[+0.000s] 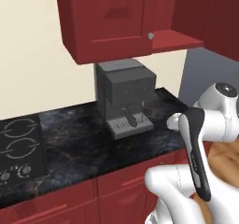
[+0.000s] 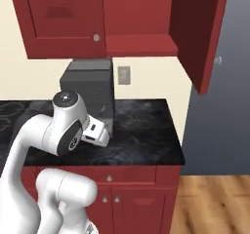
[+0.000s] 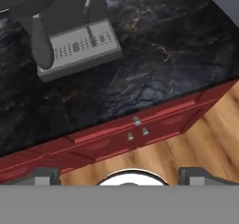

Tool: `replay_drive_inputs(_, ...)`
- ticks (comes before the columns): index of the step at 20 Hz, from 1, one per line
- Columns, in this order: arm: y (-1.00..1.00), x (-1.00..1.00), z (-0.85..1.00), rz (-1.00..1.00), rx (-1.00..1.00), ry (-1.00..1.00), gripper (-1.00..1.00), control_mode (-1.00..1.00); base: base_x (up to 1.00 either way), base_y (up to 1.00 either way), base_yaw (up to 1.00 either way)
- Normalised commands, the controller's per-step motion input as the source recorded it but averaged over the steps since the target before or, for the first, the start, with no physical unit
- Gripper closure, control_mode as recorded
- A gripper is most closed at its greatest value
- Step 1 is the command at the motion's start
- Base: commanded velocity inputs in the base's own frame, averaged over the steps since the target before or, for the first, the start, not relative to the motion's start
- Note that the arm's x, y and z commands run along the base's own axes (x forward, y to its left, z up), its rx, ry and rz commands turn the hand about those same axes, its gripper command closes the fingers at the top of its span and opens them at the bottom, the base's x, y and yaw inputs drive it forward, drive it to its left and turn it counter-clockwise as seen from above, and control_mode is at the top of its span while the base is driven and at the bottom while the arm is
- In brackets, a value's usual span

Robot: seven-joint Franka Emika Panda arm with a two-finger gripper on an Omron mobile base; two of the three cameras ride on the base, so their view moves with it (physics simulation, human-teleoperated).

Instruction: Open the cabinet. Pick the bar soap and place it next to the sink. Then close the cabinet.

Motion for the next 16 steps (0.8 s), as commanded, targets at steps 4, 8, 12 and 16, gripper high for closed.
replay_drive_inputs(4, 0.0, 0.0, 0.0, 0.0, 0.0, 0.0, -1.0, 1.0, 0.1, -0.42, 0.37)
replay_drive_inputs(8, 0.0, 0.0, 0.0, 0.0, 0.0, 0.0, -1.0, 1.0, 0.28, 0.0, 0.54)
replay_drive_inputs(12, 0.0, 0.0, 0.0, 0.0, 0.0, 0.0, -1.0, 1.0, 0.2, -0.28, 0.41)
replay_drive_inputs(16, 0.0, 0.0, 0.0, 0.0, 0.0, 0.0, -1.0, 1.0, 0.02, -0.83, 0.03)
